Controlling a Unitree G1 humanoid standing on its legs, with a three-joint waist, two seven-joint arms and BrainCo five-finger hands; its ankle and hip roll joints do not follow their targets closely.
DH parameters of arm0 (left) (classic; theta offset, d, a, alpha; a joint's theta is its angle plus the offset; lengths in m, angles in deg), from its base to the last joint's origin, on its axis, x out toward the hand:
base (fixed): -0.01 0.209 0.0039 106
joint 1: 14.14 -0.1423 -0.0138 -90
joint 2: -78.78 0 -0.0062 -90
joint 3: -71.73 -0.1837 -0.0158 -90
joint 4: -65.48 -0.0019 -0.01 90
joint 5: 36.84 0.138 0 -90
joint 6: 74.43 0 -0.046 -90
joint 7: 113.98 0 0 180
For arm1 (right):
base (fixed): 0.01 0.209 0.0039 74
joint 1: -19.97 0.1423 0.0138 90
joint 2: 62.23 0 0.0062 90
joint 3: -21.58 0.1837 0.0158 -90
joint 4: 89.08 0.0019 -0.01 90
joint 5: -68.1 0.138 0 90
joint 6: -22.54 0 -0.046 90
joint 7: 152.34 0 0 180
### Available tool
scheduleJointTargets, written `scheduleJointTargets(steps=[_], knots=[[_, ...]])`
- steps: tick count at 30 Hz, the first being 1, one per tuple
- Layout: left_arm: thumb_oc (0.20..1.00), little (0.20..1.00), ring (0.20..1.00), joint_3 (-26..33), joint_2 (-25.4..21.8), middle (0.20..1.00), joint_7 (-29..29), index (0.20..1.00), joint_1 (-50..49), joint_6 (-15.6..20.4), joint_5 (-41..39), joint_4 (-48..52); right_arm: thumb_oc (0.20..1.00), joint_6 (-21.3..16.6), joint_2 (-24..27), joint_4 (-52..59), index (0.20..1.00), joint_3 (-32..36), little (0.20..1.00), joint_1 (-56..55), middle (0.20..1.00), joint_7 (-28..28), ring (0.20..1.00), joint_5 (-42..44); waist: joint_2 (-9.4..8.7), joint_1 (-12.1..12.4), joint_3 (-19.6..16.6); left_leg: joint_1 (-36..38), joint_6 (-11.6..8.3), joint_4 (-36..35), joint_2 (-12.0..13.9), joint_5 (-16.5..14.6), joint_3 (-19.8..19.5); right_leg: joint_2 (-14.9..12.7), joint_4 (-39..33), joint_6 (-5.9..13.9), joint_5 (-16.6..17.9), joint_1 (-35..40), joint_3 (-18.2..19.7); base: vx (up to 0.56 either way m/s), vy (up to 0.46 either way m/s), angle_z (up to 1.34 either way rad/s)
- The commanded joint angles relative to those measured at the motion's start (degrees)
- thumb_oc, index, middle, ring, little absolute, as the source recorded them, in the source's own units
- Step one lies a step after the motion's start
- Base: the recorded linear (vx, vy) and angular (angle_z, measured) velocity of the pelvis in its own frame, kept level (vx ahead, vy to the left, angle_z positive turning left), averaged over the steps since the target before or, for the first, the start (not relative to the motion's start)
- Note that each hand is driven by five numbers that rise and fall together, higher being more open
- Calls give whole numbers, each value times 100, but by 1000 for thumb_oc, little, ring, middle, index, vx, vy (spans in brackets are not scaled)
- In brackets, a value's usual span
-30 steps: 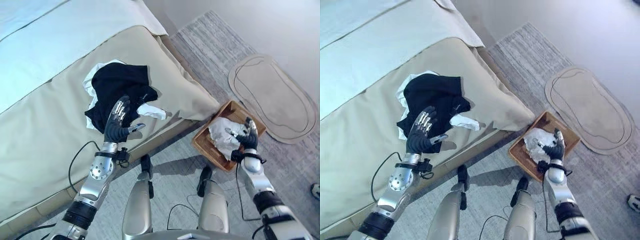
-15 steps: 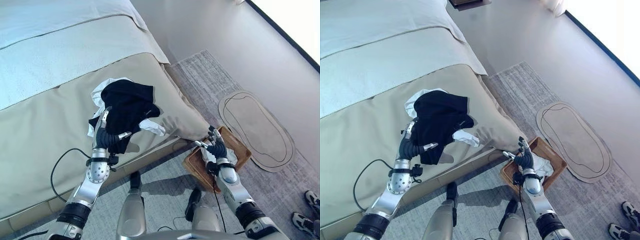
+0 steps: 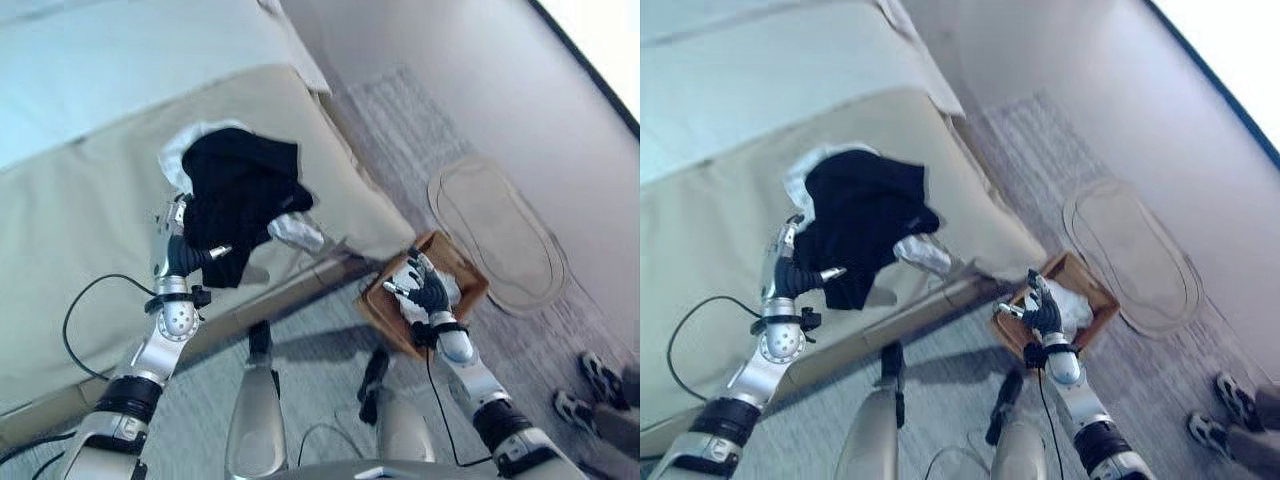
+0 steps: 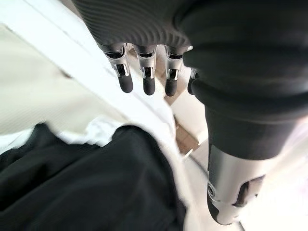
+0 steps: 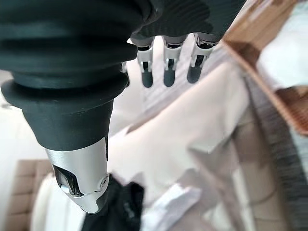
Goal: Pick up clothes into the bucket
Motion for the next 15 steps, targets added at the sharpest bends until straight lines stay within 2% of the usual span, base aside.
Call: scheduleJointTargets(steps=[1,5,6,7,13,14,15], knots=[[1000,1000,1000,224,-148,1000,-565,1000,304,-140,387,-73,1000,-303,179,748,1000,151,1000,-69,1000,128,1000,42,-181,-56,233,-118,260,674,-143,-641,21,-183,40,58,475,-318,256,-87,58,-6],[1000,1000,1000,246,-221,1000,-780,1000,603,-298,434,-226,1000,-346,292,978,1000,269,1000,-76,1000,184,1000,82,-172,-155,413,-630,289,1106,-162,-749,-9,-221,438,1,343,-784,337,-55,48,-6],[1000,1000,1000,229,-288,1000,-863,1000,761,-399,486,-283,1000,-377,334,1068,1000,350,1000,-53,1000,242,1000,102,-122,-206,476,-829,257,1349,-145,-983,-70,-191,699,57,150,-995,432,32,37,0],[1000,1000,1000,231,-318,1000,-882,1000,849,-432,483,-365,1000,-388,362,1105,1000,379,1000,-33,1000,261,1000,108,-101,-234,506,-965,267,1477,-131,-1035,-87,-182,827,48,98,-1138,463,18,53,3],[1000,1000,1000,268,-495,1000,-1047,1000,1115,-610,553,-574,1000,-444,429,1300,1000,443,1000,32,1000,332,1000,62,-57,-356,516,-1536,298,1885,-125,-1134,-105,-151,1207,24,-2,-1753,560,-6,31,-4],[1000,1000,1000,168,-643,1000,-1225,1000,1312,-844,739,-855,1000,-476,462,1337,1000,403,1000,60,1000,327,1000,55,-62,-421,516,-1676,312,1988,-110,-1163,-119,-128,1321,22,-19,-1928,609,13,32,-5],[1000,1000,1000,150,-644,1000,-1239,1000,1340,-846,742,-876,1000,-477,456,1335,1000,409,1000,67,1000,328,1000,55,-65,-414,516,-1697,313,2005,-110,-1169,-119,-130,1337,22,-25,-1949,614,20,34,-10]])
